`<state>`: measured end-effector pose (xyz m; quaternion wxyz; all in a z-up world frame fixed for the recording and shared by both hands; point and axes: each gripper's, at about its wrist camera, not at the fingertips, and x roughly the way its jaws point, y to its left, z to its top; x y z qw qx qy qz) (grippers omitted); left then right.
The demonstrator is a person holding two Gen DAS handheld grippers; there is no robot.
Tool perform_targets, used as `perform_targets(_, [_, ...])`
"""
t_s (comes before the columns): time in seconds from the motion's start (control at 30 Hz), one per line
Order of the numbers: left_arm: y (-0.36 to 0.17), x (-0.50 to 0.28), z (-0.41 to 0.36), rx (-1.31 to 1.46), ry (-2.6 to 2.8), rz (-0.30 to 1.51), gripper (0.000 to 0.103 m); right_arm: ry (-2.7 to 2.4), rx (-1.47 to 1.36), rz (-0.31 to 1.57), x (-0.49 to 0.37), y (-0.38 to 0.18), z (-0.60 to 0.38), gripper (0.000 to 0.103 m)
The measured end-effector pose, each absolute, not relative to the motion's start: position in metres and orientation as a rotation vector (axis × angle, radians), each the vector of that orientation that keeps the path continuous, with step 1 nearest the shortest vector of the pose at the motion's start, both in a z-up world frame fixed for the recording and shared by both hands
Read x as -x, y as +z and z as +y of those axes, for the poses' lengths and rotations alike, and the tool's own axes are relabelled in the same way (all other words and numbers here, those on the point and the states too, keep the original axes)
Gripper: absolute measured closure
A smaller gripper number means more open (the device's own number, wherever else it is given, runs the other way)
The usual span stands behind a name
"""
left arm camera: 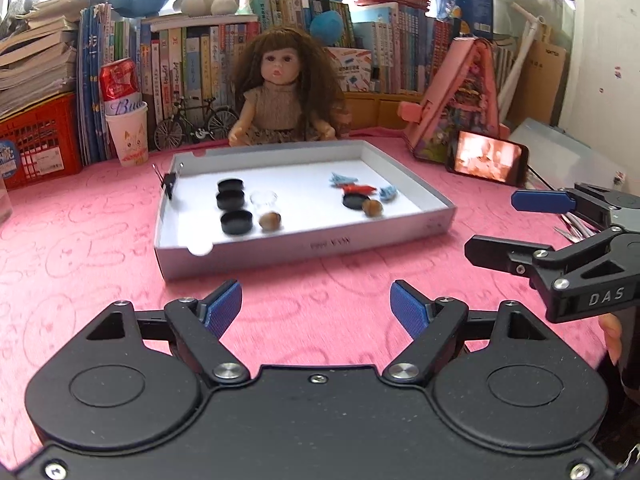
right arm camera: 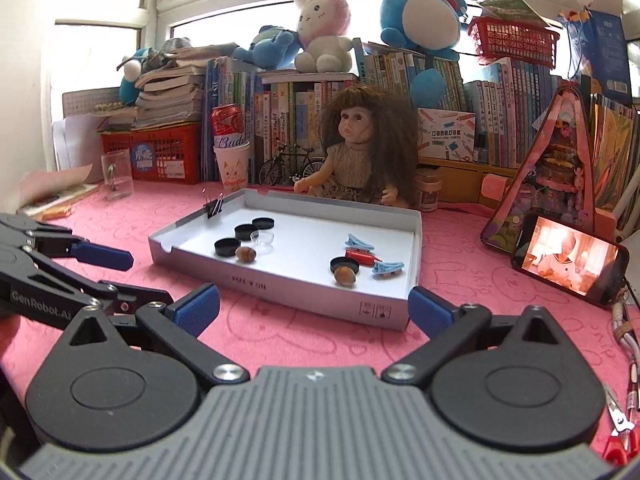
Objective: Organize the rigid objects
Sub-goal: 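Move both grippers back to the red crayon and black binder clip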
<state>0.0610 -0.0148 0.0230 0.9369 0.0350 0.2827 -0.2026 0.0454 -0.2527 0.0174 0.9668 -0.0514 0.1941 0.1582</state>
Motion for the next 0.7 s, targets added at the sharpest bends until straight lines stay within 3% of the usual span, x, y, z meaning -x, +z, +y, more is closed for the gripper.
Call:
perform_targets(0.33, [0.008,-0.024,-0.027,-0.157,-0.488,0.585,0.023,0.398,0.166,0.409,-0.008,0.001,-0.262,0.0])
perform_targets(0.37, [0.007,-0.022,-0.028,-0.161,-0.5,0.591,0.026,0.412,0.185,0.409,-0.005,-0.001,-0.262,0.0])
perform_targets(0.5, [0.003,-0.018,-0.032,-0.159,-0.525,0.624,0.057,0.46,0.259,0.446,0.0,-0.009,-0.26,0.0])
perform_targets(0.7, [-0.002,-0.017,-0.041,-0.144,-0.573,0.646,0.066,0.493,0.259,0.467,0.001,-0.016,-0.256,0.0])
